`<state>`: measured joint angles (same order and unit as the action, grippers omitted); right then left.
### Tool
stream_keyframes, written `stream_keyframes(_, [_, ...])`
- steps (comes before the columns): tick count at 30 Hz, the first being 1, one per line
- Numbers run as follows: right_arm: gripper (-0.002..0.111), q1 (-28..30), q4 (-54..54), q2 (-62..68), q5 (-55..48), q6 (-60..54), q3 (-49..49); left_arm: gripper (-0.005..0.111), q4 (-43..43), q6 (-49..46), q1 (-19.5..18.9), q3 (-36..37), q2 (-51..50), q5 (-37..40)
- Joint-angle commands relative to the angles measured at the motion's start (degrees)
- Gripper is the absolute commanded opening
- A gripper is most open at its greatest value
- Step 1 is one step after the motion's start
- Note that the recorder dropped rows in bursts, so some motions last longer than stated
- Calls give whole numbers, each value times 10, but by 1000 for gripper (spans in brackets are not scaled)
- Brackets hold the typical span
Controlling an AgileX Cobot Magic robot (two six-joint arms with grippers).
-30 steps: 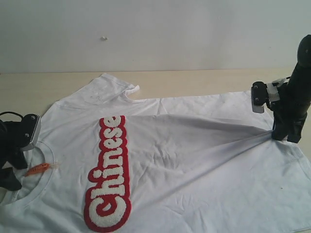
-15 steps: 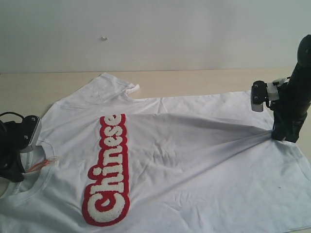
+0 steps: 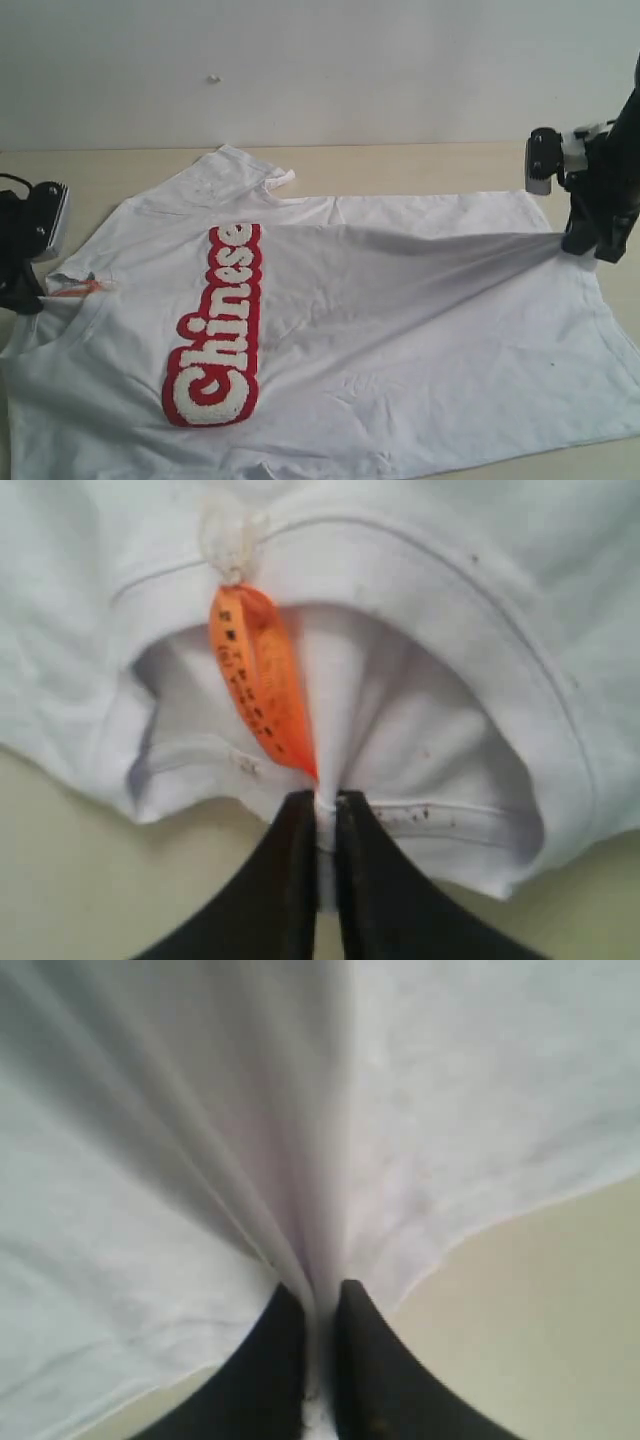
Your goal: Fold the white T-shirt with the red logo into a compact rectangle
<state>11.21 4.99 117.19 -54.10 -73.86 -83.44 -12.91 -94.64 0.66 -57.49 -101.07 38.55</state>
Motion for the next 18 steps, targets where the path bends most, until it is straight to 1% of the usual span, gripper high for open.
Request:
stream_keyframes(1, [0,1,16,-65,11,-4,1,0,26,61,-1,-23,56,-2])
stream_keyframes(3, [0,1,27,-91,11,7,1,0,56,118,-7,-34,84,-3])
stream_keyframes(8, [0,1,56,-149,0,54,1,0,91,204,-19,-41,147,-19])
stream_keyframes(10, [0,1,72,-169,-12,99,1,0,115,289,-28,-41,170,-41])
stream_keyframes(12, [0,0,107,-195,-27,109,1,0,155,401,-35,-41,196,-55])
stream_keyframes(13, [0,-1,113,-207,-32,109,1,0,171,427,-35,-41,209,-53])
stream_keyframes(15, [0,-2,115,-239,-46,109,1,0,198,446,-35,-41,235,-36])
stream_keyframes(18, [0,-2,116,-282,-86,112,1,0,198,446,-35,-41,265,-9])
